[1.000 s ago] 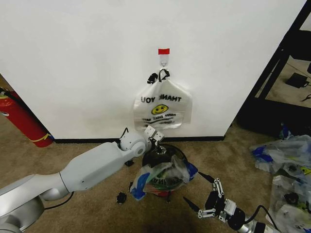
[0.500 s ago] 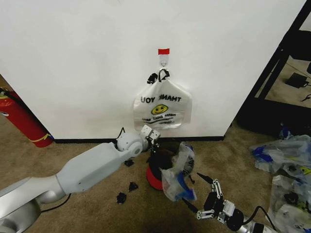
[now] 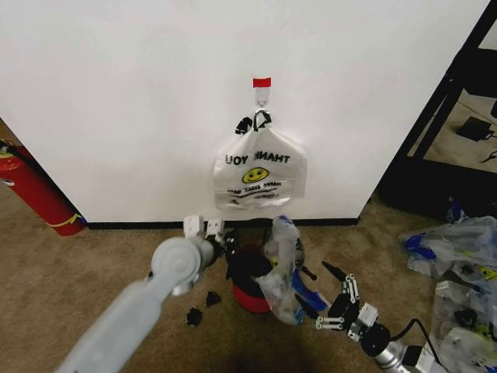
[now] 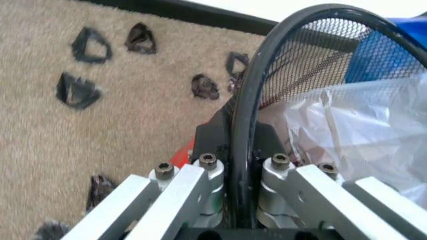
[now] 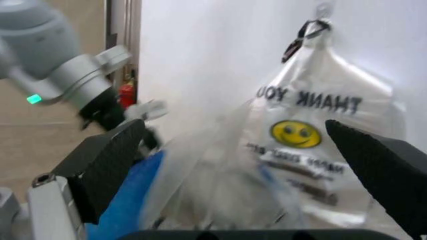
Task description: Pick up the garbage bag from the wall and place it over the trash bin.
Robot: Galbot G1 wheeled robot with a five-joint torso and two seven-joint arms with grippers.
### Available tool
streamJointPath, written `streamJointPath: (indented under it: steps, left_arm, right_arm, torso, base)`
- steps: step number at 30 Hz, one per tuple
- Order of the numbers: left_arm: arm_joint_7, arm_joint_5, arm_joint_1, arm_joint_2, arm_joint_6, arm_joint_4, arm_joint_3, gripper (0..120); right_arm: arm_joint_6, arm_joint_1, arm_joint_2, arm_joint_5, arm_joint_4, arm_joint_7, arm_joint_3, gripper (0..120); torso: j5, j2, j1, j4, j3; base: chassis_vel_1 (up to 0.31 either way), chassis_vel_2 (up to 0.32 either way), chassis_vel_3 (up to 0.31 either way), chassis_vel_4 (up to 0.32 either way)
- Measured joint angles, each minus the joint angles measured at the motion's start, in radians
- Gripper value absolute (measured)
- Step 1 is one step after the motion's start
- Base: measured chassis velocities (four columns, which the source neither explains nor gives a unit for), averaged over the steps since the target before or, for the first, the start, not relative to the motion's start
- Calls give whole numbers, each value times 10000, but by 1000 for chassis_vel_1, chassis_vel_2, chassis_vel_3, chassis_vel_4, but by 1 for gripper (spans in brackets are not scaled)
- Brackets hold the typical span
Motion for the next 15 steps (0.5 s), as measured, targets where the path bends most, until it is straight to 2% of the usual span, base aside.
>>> streamJointPath:
  steps: [3, 9, 10, 15]
  left_arm:
    - [205, 615, 448, -206, -238, -107, -73, 3]
    - [1240, 2612, 1556, -1028, -1133, -134, -186, 3]
    - [1240, 2612, 1556, -1028, -1133, -134, -186, 3]
    - [2172, 4186, 2410, -1172, -1820, -114, 2, 3]
  right_arm:
    - [-30, 91, -23, -80, 68, 266, 14, 100]
    - [-179, 187, -43, -322, 136, 755, 9, 100]
    - [-179, 187, -43, -322, 136, 755, 9, 100]
    - [-196, 160, -118, -351, 32, 1028, 26, 100]
  torso:
    - [-2, 0, 0, -2, 0]
    - [0, 0, 0, -4, 0]
    - [0, 0, 0, -4, 0]
    - [-1, 0, 0, 0, 0]
  base:
    - [0, 0, 0, 0]
    - [0, 0, 0, 0]
    - [0, 0, 0, 0]
    - [0, 0, 0, 0]
